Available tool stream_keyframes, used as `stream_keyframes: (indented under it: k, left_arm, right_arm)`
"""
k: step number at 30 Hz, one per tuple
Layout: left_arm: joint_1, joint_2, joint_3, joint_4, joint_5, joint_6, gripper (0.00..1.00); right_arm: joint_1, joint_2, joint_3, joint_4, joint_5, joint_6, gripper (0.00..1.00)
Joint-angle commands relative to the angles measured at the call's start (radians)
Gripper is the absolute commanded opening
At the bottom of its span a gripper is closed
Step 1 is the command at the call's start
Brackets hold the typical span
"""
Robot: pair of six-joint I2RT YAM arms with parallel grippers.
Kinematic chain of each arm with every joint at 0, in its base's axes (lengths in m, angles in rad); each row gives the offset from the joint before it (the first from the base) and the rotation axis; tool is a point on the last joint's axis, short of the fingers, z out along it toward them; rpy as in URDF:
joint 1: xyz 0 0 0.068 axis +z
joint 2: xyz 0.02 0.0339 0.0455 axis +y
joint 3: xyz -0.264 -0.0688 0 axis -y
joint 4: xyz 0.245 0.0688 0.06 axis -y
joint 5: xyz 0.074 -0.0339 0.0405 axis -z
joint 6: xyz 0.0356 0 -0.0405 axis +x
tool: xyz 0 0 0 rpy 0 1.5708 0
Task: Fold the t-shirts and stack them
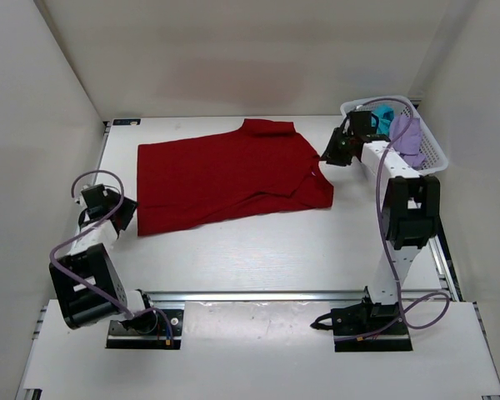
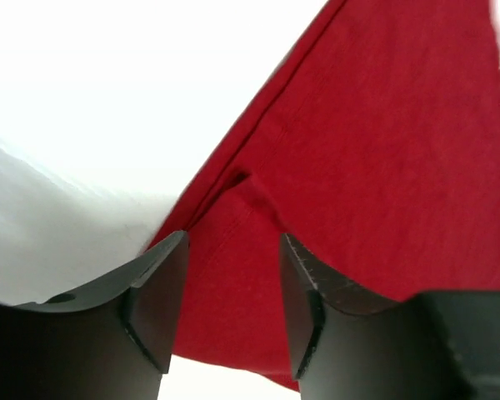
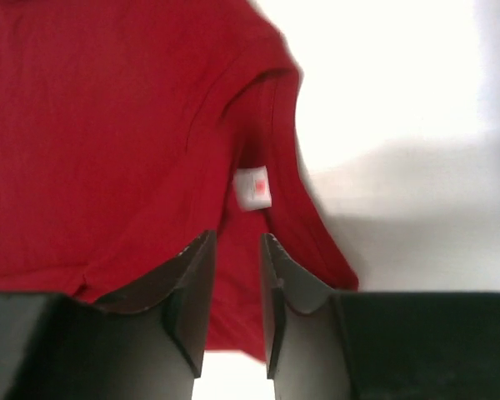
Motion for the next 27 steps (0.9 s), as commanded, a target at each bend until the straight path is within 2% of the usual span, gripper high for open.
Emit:
stream_keyframes:
  k: [1,2,3,4,5,6,9,11,14,17,20,27]
  left_arm:
    - [0.016,-0.097,0.036,0.002,0.003,0.019,0.59]
    - [0.006,-0.119,0.034,-0.010,-0.019,0.034,0.57]
    - [-0.010,-0.142,0.016,-0.027,-0.022,0.031,0.49]
    - [-0.020,-0.160,-0.002,-0.018,-0.019,0.031,0.43]
    - [-0.026,-0.186,-0.052,-0.011,-0.010,0.020,0.42]
    - [-0.030,-0.212,-0.080,0.012,0.021,0.022,0.40]
    - [-0.024,-0.235,-0.188,0.019,0.047,0.003,0.39]
    - [-0.032,-0.229,-0.211,0.025,0.081,0.002,0.40]
    - [-0.043,-0.241,-0.237,0.042,0.110,-0.012,0.46]
    - [-0.050,-0.238,-0.263,0.058,0.124,-0.029,0.48]
    - [-0.043,-0.209,-0.272,0.081,0.125,-0.032,0.50]
    - [-0.043,-0.130,-0.285,0.141,0.133,-0.056,0.47]
  right_arm:
    - [0.001,-0.151,-0.048,0.040,0.021,-0.010,0.27]
    - [-0.001,-0.212,-0.118,0.077,0.015,0.007,0.26]
    - [-0.007,-0.282,-0.221,0.135,0.007,0.036,0.23]
    - [-0.011,-0.315,-0.334,0.172,0.001,0.066,0.17]
    - [-0.011,-0.378,-0.394,0.244,-0.006,0.082,0.06]
    - [-0.019,-0.415,-0.507,0.301,-0.008,0.105,0.01]
    - [-0.041,-0.522,-0.705,0.381,-0.002,0.131,0.00]
    - [-0.045,-0.527,-0.766,0.384,-0.014,0.125,0.03]
    - [-0.080,-0.509,-0.808,0.396,-0.054,0.108,0.23]
    - [-0.085,-0.483,-0.812,0.418,-0.083,0.107,0.31]
    - [-0.091,-0.429,-0.779,0.415,-0.112,0.094,0.31]
    - [-0.097,-0.337,-0.751,0.470,-0.149,0.108,0.30]
